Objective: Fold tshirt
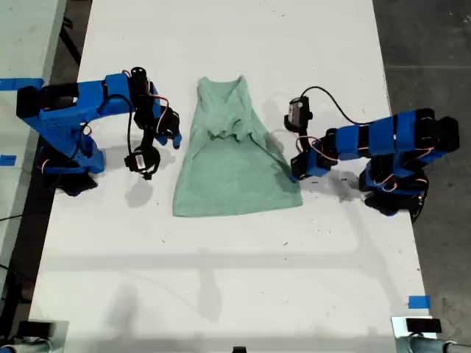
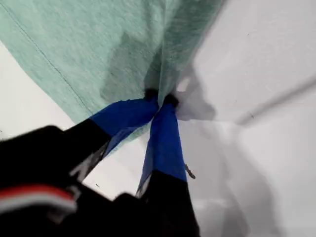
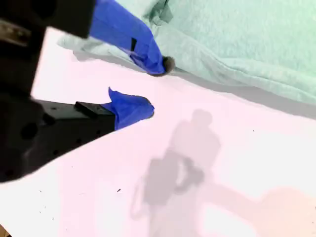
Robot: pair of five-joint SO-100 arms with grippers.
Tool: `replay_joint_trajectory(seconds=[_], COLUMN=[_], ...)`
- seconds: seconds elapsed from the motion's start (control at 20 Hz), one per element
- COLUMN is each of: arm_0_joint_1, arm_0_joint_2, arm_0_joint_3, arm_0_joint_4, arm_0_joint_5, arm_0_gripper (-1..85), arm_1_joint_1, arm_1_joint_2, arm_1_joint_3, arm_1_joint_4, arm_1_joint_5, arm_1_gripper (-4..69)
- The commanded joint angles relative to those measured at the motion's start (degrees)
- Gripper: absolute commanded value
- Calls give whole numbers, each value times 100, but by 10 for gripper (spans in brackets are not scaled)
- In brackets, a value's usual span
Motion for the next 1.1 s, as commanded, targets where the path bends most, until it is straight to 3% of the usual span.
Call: replay_joint_trajectory(seconds=[0.0, 0.1, 0.25, 0.35, 0.55, 1.05], arm_0_joint_1=[-44, -26, 0, 9, 9, 70], arm_0_joint_2=[308, 308, 308, 308, 308, 308], arm_0_joint_3=[-44, -18, -18, -18, -18, -53], arm_0_joint_4=[26, 35, 9, -26, -35, 9], arm_0_joint_5=[-53, -62, -62, -62, -62, -123], arm_0_gripper=[80, 80, 79, 79, 79, 78], arm_1_joint_1=[18, 0, -114, -290, -492, -501], arm_1_joint_2=[44, 246, 1020, 1266, 694, -2830], arm_1_joint_3=[-229, -369, -1151, -1731, -2646, -4148], arm_1_joint_4=[35, 448, 1740, 2013, 1503, -563], arm_1_joint_5=[88, 141, 272, 466, 879, 1881], arm_1_gripper=[-15, -15, -15, -15, -16, -18])
